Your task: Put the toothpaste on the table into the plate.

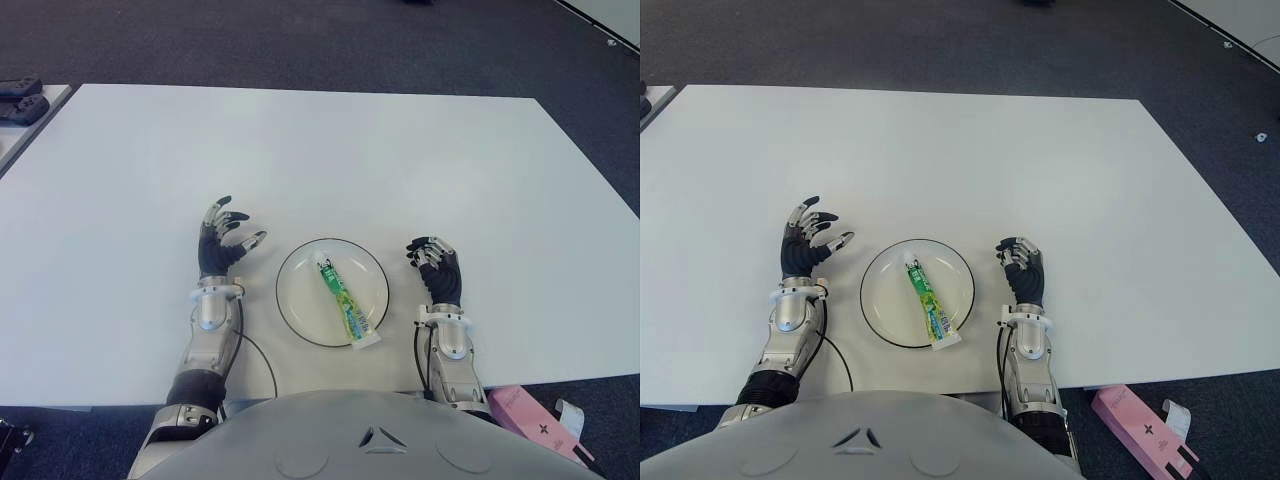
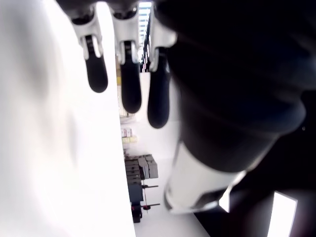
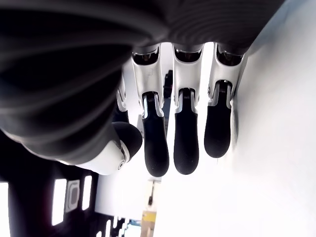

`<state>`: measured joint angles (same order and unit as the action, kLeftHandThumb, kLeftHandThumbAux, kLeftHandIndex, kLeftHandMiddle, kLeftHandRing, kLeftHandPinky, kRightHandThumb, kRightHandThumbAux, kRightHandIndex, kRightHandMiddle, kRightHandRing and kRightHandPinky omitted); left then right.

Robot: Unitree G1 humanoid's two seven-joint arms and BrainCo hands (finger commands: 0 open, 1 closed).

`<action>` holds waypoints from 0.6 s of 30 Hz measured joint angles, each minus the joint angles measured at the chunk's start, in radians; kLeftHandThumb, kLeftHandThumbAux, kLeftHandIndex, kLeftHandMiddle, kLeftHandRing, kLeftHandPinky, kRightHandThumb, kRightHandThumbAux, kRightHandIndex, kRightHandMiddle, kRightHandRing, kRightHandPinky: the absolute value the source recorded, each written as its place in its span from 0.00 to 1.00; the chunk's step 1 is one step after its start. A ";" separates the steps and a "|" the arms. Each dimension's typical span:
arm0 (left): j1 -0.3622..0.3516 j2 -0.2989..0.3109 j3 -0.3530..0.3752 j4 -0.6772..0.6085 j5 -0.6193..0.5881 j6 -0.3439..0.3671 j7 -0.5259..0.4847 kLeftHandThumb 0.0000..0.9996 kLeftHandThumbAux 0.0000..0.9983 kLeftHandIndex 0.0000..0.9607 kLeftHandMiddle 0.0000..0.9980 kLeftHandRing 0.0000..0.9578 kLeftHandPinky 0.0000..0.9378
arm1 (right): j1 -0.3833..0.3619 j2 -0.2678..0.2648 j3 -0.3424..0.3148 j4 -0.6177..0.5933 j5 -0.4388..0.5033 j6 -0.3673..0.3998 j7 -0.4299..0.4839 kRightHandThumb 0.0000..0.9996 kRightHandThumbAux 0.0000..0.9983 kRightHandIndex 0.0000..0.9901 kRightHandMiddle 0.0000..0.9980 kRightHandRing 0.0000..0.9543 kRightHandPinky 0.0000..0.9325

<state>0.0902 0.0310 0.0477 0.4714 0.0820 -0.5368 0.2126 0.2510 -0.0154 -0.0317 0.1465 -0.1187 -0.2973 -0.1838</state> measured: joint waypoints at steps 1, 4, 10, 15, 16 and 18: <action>0.000 0.002 -0.003 0.000 0.000 -0.001 -0.006 0.03 1.00 0.52 0.48 0.50 0.53 | 0.000 0.000 -0.002 0.001 0.001 0.000 0.000 0.71 0.73 0.43 0.51 0.52 0.54; 0.001 0.007 -0.013 0.000 0.000 -0.006 -0.018 0.04 1.00 0.53 0.49 0.51 0.55 | 0.000 0.000 -0.006 0.001 0.001 0.000 0.000 0.71 0.73 0.43 0.50 0.52 0.53; 0.004 0.013 -0.026 -0.002 0.000 -0.009 -0.033 0.56 0.78 0.47 0.49 0.52 0.56 | -0.001 0.000 -0.012 0.001 0.000 0.000 0.000 0.71 0.73 0.43 0.50 0.52 0.53; 0.024 0.009 -0.030 -0.026 -0.004 0.002 -0.054 0.68 0.73 0.45 0.49 0.53 0.55 | -0.001 0.003 -0.012 0.001 -0.001 0.000 -0.001 0.71 0.73 0.43 0.50 0.52 0.53; 0.029 0.008 -0.031 -0.031 -0.004 0.005 -0.057 0.69 0.73 0.45 0.49 0.53 0.55 | -0.001 0.004 -0.012 0.001 -0.001 0.000 -0.001 0.71 0.73 0.43 0.50 0.52 0.53; 0.042 0.004 -0.033 -0.047 -0.003 0.012 -0.059 0.70 0.72 0.45 0.50 0.53 0.56 | -0.001 0.007 -0.012 0.000 -0.002 0.000 -0.001 0.71 0.73 0.43 0.50 0.52 0.53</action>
<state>0.1327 0.0352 0.0151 0.4240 0.0788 -0.5246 0.1540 0.2502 -0.0081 -0.0434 0.1464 -0.1206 -0.2971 -0.1848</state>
